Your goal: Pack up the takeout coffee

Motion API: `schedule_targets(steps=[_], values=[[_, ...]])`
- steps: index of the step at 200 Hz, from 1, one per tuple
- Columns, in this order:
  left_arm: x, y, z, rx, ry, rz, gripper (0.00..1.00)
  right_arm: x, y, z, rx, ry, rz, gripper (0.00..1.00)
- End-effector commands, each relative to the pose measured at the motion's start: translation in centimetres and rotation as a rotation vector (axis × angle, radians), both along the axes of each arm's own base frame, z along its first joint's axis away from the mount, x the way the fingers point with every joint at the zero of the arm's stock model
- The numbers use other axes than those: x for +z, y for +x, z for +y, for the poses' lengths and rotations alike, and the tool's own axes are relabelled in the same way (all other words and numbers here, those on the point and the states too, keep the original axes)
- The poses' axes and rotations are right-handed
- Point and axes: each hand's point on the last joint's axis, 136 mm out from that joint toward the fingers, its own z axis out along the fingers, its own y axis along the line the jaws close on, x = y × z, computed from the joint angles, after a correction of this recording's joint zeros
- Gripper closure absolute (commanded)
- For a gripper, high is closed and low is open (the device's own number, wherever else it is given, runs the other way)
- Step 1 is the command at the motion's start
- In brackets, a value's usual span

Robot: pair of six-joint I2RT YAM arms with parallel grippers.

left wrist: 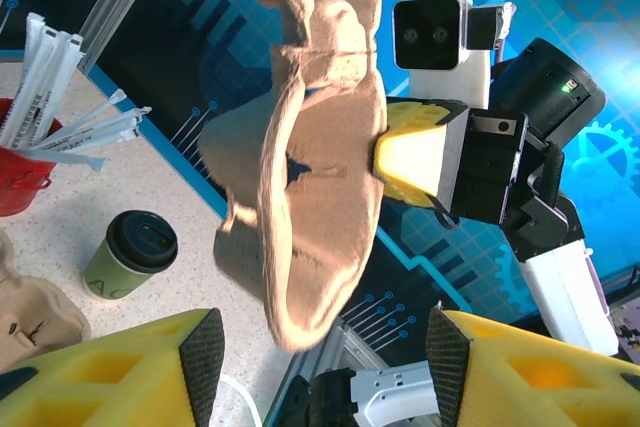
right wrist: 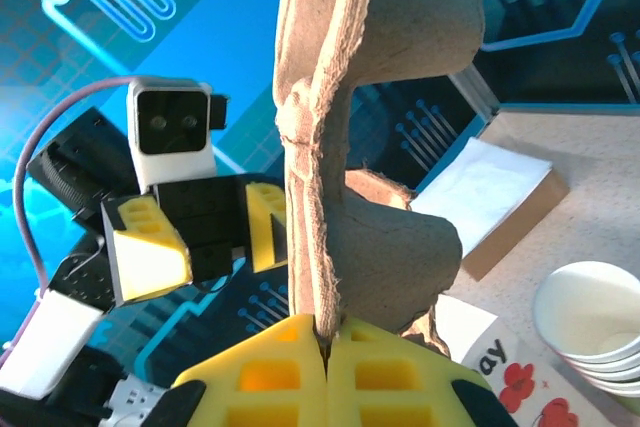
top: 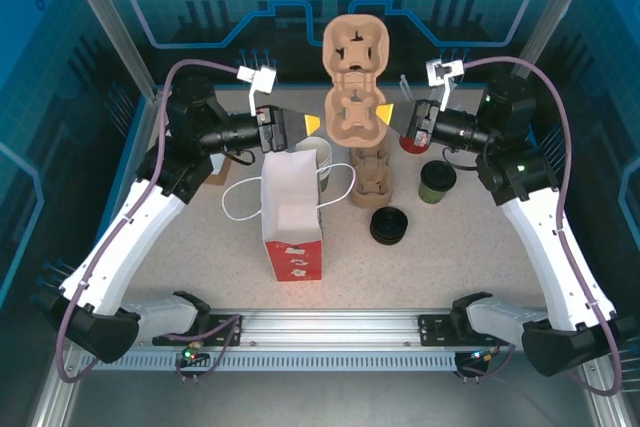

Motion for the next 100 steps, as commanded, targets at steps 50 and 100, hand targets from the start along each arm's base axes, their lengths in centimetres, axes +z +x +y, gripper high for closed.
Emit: schedule_targets(steps=[50, 100], values=[[1.7, -0.6, -0.7, -0.032, -0.021, -0.046, 0.55, 2.0, -1.0, 1.8, 0.088, 0.056, -0.030, 0.99], [1.2, -0.3, -0.6, -0.016, -0.005, -0.035, 0.67, 1.8, -1.1, 2.3, 0.104, 0.060, -0.017, 0.99]])
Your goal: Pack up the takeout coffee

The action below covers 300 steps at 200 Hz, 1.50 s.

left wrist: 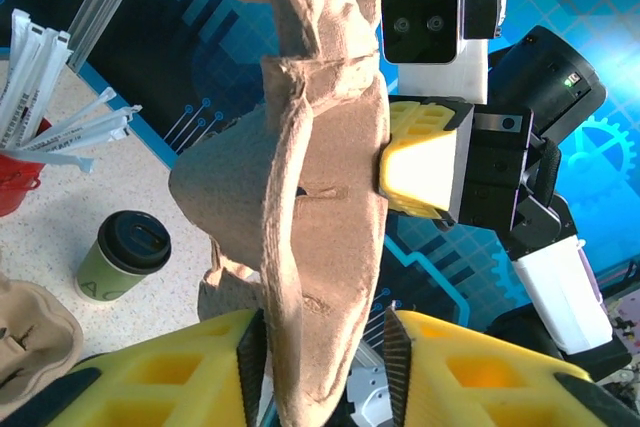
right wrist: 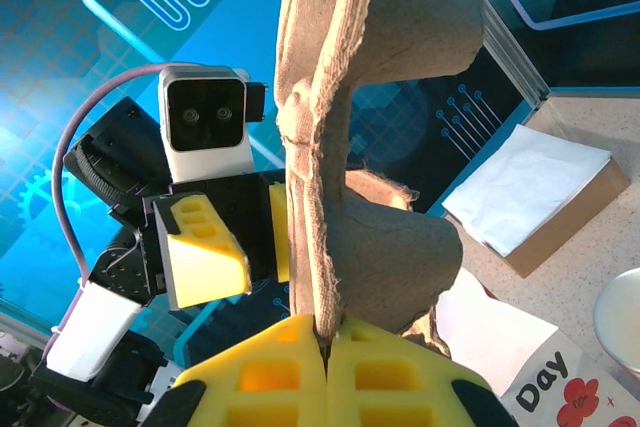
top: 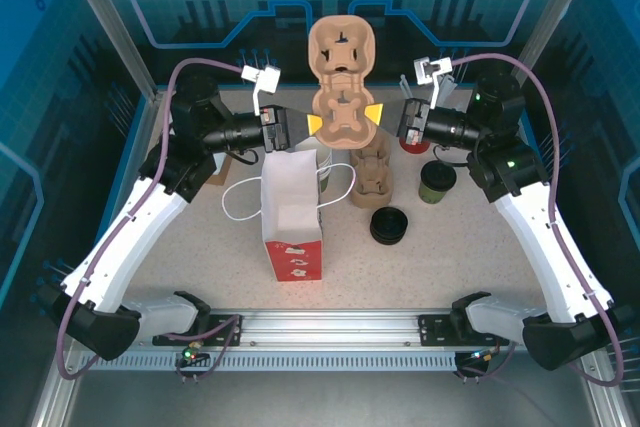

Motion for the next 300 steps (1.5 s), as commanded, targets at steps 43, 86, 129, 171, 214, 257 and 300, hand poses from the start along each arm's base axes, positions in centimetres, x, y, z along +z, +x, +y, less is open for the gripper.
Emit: schedule_targets(steps=[43, 86, 129, 171, 214, 257, 300], values=[[0.6, -0.3, 0.5, 0.043, 0.027, -0.034, 0.90, 0.1, -0.5, 0.2, 0.002, -0.029, -0.028, 0.94], [-0.9, -0.7, 1.4, 0.118, 0.115, -0.041, 0.98, -2.6, 0.0, -2.0, -0.133, -0.224, -0.074, 0.67], [-2.5, -2.3, 2.0, 0.156, 0.198, -0.035, 1.00, -2.7, 0.1, -4.7, -0.240, -0.458, -0.278, 0.47], [-3.6, -3.7, 1.8, 0.162, 0.196, 0.007, 1.00, 0.2, -1.3, -3.7, -0.137, -0.585, -0.602, 0.31], [-5.0, -4.0, 1.5, 0.170, 0.220, 0.016, 1.00, 0.7, -1.8, -1.0, -0.009, -0.839, -0.885, 0.21], [-5.6, -3.6, 1.0, 0.167, 0.244, 0.008, 1.00, -0.9, -0.8, 1.7, 0.105, -1.131, -1.048, 0.19], [-5.6, -3.5, 0.9, 0.164, 0.251, 0.003, 1.00, -3.1, 0.6, 3.6, 0.179, -1.261, -1.045, 0.20]])
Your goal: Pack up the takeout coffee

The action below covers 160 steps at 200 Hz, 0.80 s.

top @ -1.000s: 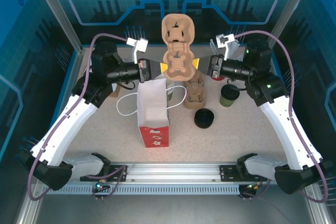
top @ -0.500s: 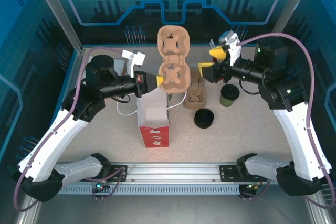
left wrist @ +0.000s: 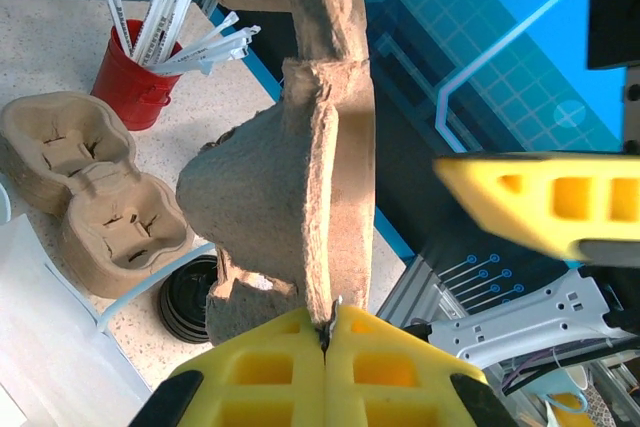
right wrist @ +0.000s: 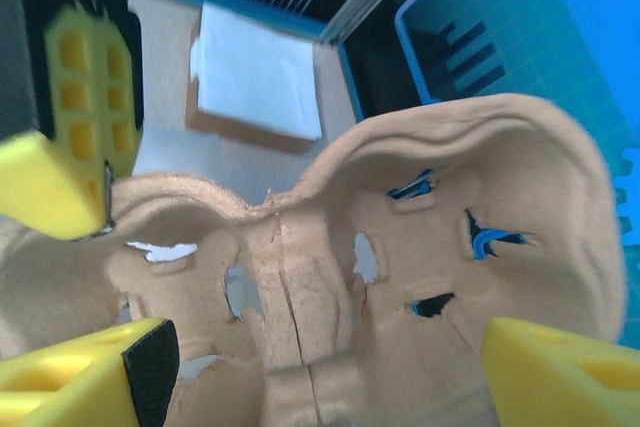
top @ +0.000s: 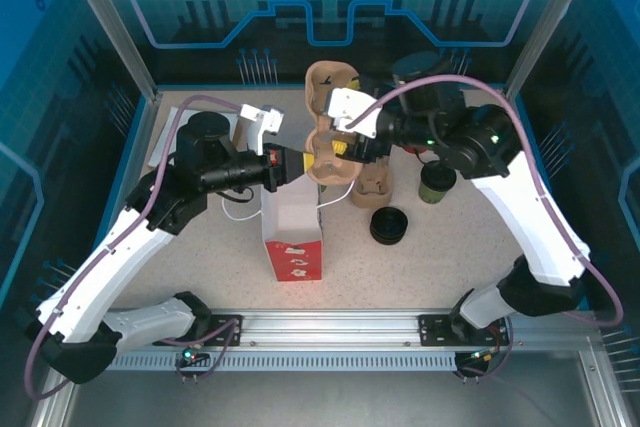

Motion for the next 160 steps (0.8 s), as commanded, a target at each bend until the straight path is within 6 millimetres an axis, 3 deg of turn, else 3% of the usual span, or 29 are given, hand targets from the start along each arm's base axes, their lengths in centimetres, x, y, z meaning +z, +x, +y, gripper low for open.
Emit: schedule_targets(steps=[1, 160], values=[[0.1, 0.0, -0.1, -0.002, 0.013, -0.024, 1.00, -1.1, 0.6, -0.9, -0.036, -0.145, -0.041, 0.20], [0.0, 0.1, -0.2, -0.007, 0.024, -0.030, 1.00, -3.4, 1.3, 2.1, -0.013, -0.148, 0.059, 0.53]])
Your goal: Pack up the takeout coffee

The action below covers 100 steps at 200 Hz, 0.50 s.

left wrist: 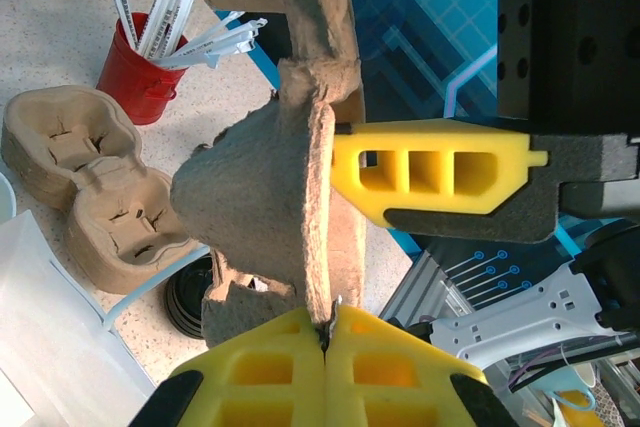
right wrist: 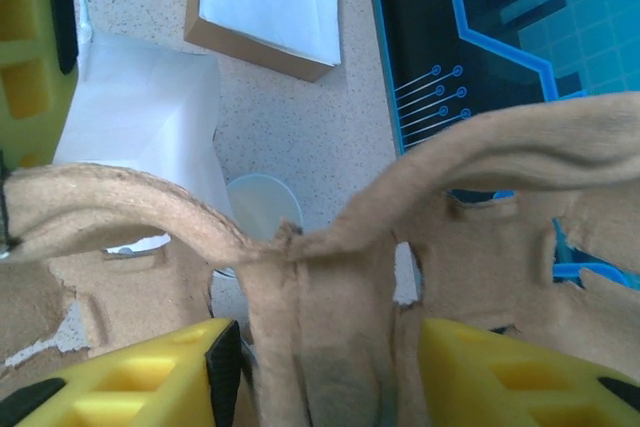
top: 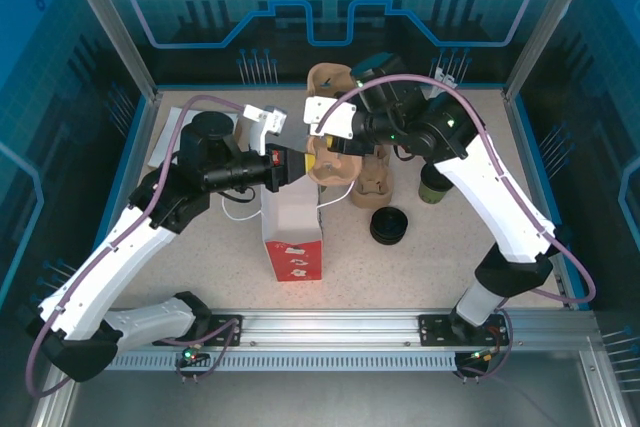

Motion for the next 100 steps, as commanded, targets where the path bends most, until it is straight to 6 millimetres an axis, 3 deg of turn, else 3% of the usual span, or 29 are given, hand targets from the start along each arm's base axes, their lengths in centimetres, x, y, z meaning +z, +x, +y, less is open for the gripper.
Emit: schedule_targets(steps=[1, 33, 52, 100], values=[[0.5, -0.1, -0.1, -0.007, 0.009, -0.034, 1.00, 0.2, -0.8, 0.7, 0.020, 0.018, 0.026, 0.53], [0.7, -0.2, 0.1, -0.002, 0.008, -0.040, 1.00, 0.2, -0.7, 0.6, 0.015, 0.015, 0.025, 0.62], [0.8, -0.2, 0.3, 0.008, 0.017, -0.046, 0.93, 0.7, -0.8, 0.5, 0.011, 0.023, 0.016, 0.64], [1.4, -1.4, 2.8, 0.079, 0.075, -0.063, 0.56, 1.8, -1.0, 0.1, -0.002, 0.054, 0.000, 0.65]])
